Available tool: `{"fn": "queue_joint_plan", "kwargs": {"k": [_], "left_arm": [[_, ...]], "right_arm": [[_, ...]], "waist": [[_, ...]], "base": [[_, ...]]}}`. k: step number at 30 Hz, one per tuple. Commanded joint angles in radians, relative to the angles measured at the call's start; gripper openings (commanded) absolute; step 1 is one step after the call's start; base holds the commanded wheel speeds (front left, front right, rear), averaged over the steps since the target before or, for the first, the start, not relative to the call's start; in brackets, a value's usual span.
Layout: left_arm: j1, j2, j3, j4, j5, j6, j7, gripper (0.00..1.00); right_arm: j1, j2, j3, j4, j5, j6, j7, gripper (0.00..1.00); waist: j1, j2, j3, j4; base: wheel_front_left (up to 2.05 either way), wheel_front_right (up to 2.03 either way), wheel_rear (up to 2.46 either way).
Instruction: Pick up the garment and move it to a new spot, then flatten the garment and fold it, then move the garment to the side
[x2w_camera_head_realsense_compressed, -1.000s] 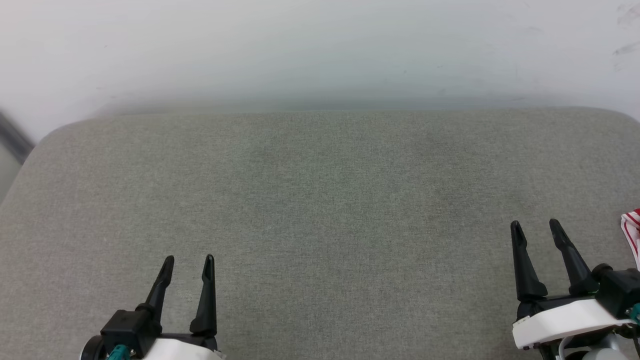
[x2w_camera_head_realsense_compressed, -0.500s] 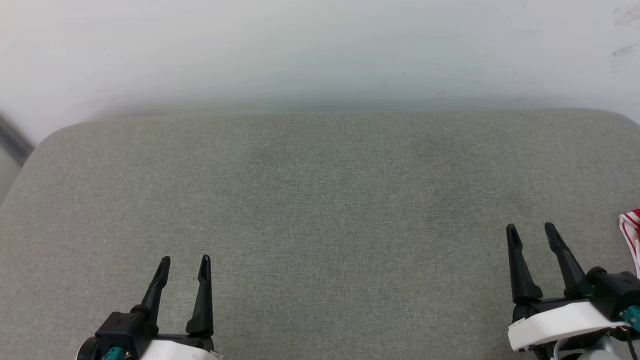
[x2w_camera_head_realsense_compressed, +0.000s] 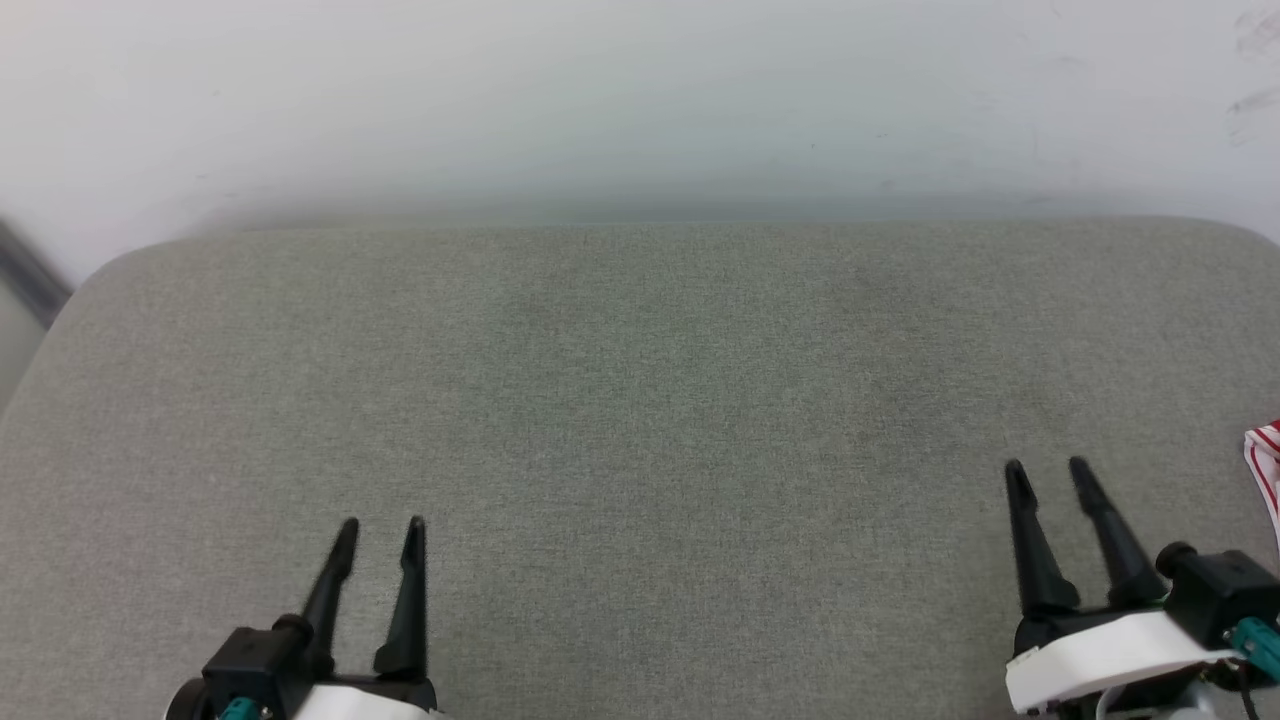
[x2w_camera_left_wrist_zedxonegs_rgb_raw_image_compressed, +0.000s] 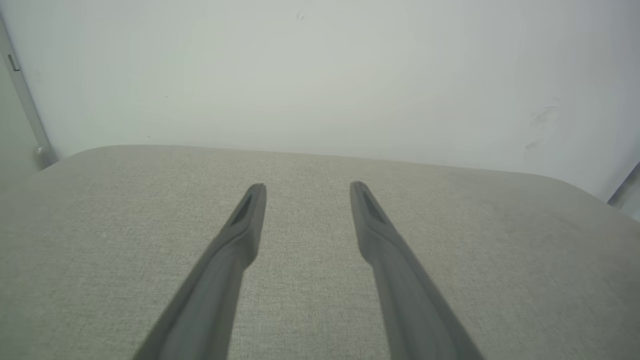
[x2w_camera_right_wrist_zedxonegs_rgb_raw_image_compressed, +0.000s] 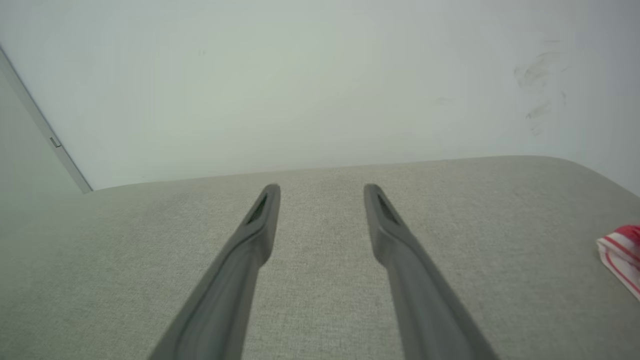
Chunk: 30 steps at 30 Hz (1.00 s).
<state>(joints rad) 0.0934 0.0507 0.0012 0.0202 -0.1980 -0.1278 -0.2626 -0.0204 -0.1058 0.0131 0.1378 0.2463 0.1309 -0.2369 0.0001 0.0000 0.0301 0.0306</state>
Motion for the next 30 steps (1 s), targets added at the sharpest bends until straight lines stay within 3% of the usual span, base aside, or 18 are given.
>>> {"fn": "queue_joint_plan", "kwargs": {"k": [1, 30], "left_arm": [[0.003, 0.0, 0.0, 0.005, 0.0, 0.0, 0.0, 0.0], [-0.064, 0.027, 0.001, 0.091, -0.508, -0.001, 0.098, 0.0]], "right_arm": [[0.003, 0.0, 0.001, 0.006, 0.0, 0.0, 0.0, 0.0], [-0.027, 0.019, -0.042, 0.049, 0.462, 0.0, 0.118, 0.0]], "waist": [[0.0, 0.0, 0.0, 0.0], [0.0, 0.0, -0.006, -0.007]], "base": [[0.0, 0.0, 0.0], [0.0, 0.0, 0.0]]}}
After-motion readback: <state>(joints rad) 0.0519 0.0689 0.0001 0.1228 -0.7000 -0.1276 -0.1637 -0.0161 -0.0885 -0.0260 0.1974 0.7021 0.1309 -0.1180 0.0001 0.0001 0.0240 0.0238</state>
